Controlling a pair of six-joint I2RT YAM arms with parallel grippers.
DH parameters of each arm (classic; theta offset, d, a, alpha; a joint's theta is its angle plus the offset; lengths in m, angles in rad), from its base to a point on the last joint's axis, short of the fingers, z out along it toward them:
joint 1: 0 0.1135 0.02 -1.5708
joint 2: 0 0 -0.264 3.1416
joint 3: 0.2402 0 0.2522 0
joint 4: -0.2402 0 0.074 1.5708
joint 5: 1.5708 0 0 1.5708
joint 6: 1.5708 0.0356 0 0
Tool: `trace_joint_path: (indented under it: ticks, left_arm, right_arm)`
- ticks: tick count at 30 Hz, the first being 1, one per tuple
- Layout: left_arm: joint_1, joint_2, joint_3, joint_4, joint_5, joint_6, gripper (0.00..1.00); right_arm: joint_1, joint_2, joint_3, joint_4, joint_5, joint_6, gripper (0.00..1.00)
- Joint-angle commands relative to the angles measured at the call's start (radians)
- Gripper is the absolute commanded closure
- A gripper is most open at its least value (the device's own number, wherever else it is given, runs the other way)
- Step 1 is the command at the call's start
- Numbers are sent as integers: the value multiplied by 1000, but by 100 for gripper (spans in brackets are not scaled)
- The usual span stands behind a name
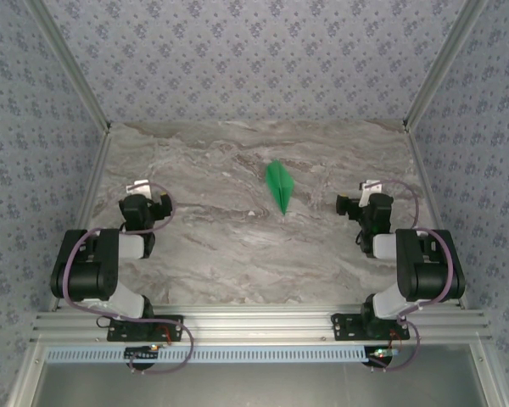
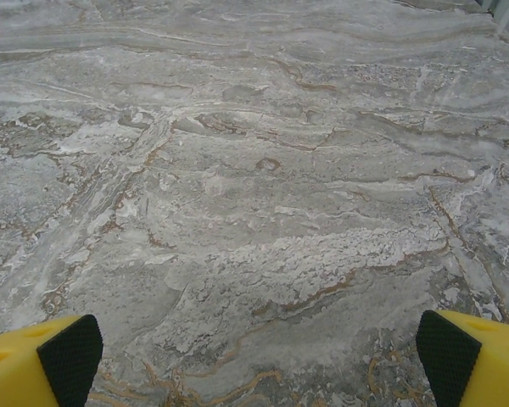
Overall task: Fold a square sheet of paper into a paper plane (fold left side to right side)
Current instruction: Reset both arms
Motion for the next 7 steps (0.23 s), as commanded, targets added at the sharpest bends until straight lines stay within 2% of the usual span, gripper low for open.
trace_joint_path:
  ticks: [1, 7]
  left_arm:
    - [9, -4, 21, 15, 23, 2, 2]
    - [8, -5, 21, 14, 22, 1, 2]
  right_arm:
    - [5, 0, 19, 10, 12, -20, 0]
    - [5, 0, 19, 9, 9, -18, 0]
